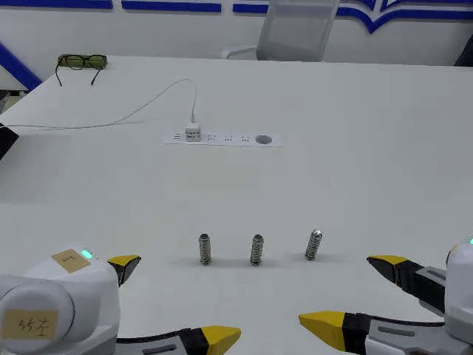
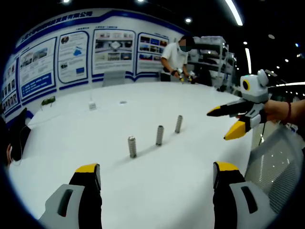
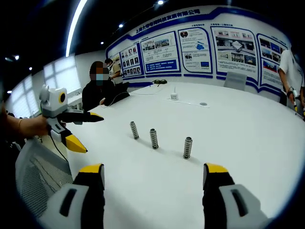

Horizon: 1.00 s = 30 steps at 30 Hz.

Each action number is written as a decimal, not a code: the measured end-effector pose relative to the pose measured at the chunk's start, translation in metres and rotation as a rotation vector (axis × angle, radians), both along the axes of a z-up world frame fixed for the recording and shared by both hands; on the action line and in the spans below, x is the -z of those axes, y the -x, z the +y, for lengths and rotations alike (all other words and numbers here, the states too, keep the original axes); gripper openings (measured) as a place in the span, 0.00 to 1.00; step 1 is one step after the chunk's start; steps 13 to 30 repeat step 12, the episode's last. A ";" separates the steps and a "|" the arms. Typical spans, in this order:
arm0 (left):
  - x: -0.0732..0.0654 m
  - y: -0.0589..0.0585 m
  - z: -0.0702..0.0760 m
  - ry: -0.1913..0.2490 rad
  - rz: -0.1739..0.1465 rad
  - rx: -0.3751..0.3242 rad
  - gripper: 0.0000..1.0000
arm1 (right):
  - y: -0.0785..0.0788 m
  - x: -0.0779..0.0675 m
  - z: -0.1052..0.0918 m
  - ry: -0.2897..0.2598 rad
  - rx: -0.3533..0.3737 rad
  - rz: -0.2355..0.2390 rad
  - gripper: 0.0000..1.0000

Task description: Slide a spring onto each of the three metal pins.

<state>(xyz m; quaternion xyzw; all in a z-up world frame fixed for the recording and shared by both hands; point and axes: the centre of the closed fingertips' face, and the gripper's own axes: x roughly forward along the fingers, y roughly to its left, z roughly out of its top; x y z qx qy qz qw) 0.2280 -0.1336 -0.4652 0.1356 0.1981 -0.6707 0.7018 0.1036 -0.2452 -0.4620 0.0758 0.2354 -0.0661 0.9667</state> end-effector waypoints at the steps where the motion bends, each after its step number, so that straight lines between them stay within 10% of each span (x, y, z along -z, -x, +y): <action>1: 0.000 0.000 0.001 -0.003 -0.001 -0.001 1.00 | 0.001 0.000 0.000 0.002 -0.001 0.000 0.87; 30: -0.001 -0.004 0.008 -0.003 0.004 -0.035 1.00 | 0.009 0.001 0.004 -0.022 0.023 -0.009 0.90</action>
